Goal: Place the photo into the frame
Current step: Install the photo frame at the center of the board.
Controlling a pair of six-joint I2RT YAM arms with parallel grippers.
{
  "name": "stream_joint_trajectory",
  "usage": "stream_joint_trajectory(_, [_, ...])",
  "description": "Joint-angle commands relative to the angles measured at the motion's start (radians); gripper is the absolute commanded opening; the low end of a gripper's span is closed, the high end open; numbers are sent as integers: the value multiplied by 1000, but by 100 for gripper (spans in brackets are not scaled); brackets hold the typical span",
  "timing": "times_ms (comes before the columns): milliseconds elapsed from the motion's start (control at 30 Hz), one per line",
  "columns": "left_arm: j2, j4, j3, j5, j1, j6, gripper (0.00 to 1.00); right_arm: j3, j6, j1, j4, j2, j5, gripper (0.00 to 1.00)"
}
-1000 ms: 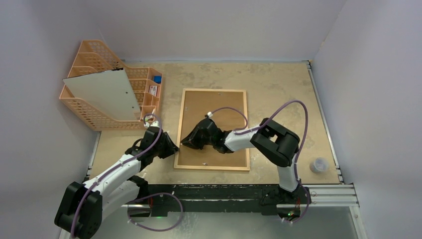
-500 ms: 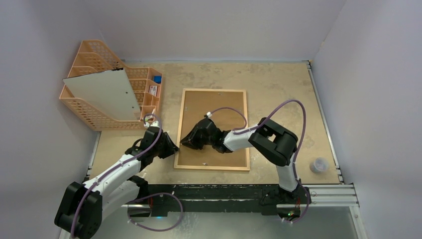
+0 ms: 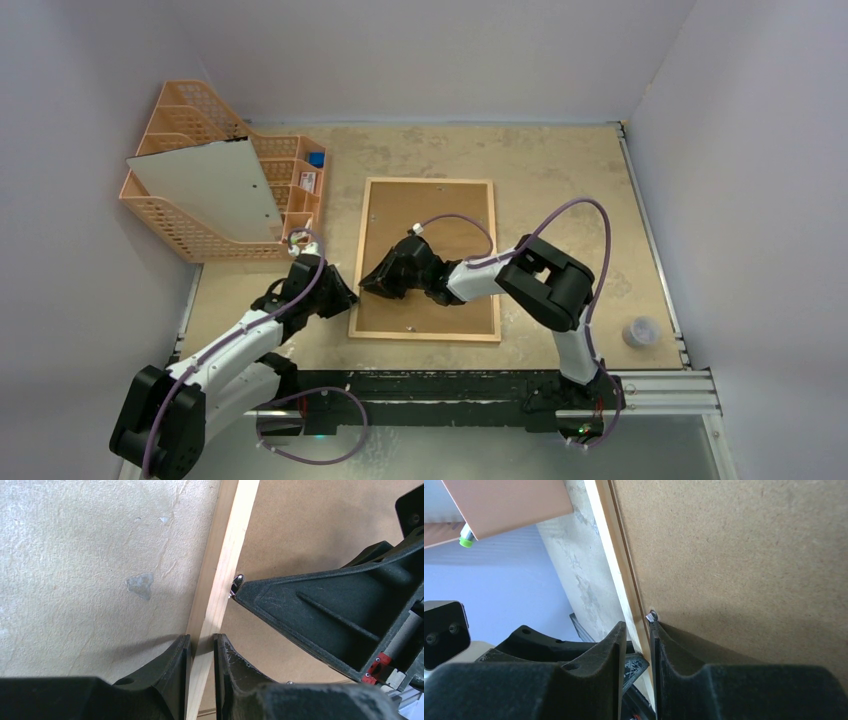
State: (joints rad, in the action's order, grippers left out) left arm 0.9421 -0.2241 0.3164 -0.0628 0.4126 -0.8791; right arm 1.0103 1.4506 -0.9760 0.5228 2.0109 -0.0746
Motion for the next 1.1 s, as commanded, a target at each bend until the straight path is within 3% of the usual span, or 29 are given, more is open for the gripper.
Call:
stream_joint_trajectory(0, [16, -5, -25, -95, 11, -11, 9, 6, 27, -13, 108, 62, 2, 27])
stream_joint_trajectory(333, [23, 31, -52, -122, 11, -21, 8, -86, 64, -13, 410, 70, -9, 26])
stream_joint_trajectory(633, [32, 45, -56, -119, 11, -15, 8, -75, 101, -13, 495, 110, -33, 24])
stream_joint_trajectory(933, [33, 30, -57, -96, 11, -14, 7, -129, 102, -15, 731, 105, -35, 21])
stream_joint_trajectory(1067, [34, 20, -52, -86, 11, -12, 6, -146, 99, -15, 759, 100, -32, 20])
